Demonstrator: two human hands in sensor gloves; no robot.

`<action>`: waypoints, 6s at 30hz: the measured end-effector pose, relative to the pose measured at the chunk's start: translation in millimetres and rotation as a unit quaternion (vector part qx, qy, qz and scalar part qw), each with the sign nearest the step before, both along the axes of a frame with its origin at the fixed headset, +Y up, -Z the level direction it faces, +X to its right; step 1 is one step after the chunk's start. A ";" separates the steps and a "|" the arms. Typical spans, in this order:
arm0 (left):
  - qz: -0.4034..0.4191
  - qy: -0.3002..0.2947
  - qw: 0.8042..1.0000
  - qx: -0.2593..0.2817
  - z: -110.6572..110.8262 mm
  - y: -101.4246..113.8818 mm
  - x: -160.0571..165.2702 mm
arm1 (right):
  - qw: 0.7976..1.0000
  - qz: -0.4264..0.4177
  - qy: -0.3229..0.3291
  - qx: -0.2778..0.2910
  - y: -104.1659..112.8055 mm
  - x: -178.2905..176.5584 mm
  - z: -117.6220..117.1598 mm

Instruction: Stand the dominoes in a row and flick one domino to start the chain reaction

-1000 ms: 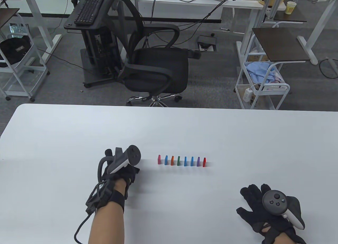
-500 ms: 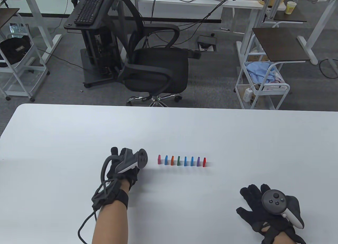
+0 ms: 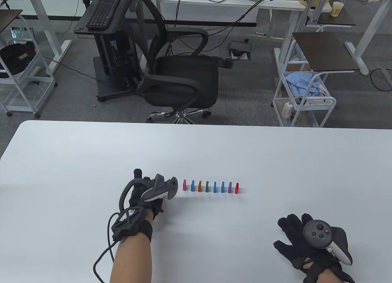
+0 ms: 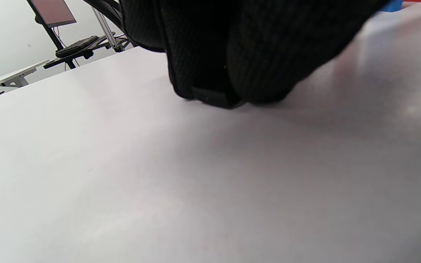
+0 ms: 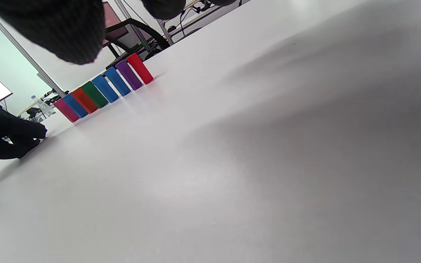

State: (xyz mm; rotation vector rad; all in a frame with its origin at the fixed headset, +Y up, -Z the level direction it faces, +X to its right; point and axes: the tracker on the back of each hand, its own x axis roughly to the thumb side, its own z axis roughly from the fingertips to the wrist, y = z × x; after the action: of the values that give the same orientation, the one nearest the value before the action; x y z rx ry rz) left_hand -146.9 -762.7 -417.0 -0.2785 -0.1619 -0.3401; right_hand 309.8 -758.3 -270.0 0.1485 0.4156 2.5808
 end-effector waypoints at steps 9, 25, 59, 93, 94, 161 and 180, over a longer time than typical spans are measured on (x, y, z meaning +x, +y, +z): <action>0.076 0.029 0.996 0.023 3.0 17.0 -10.4 | 1.000 -0.004 0.002 0.005 0.1 0.5 -0.1; 0.234 0.076 0.968 0.057 -13.1 47.4 -13.0 | 1.000 -0.005 0.006 0.006 -0.2 0.1 -0.7; 0.331 0.082 0.940 0.007 -37.3 -0.7 7.1 | 1.000 -0.002 0.006 -0.002 -0.4 1.7 -1.9; 0.319 0.099 0.943 -0.007 -28.2 -4.5 -2.2 | 1.000 -0.003 0.009 -0.013 -1.7 0.6 -2.6; 0.317 0.100 0.943 -0.007 -27.2 -3.5 -3.3 | 1.000 -0.003 0.009 -0.013 -1.7 0.5 -2.6; 0.206 -0.006 0.979 0.000 125.2 5.8 5.1 | 0.994 0.101 0.001 -0.034 -0.7 -18.0 -1.1; 0.227 -0.016 0.974 -0.004 124.2 4.5 7.4 | 0.997 0.062 -0.034 -0.010 44.8 -46.0 -62.1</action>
State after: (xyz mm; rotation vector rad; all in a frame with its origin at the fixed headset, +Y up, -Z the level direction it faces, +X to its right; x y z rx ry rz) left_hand -139.5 -758.2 -292.8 -0.2360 -0.2521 0.1105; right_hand 263.8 -713.5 -332.1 0.0278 0.4372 2.6946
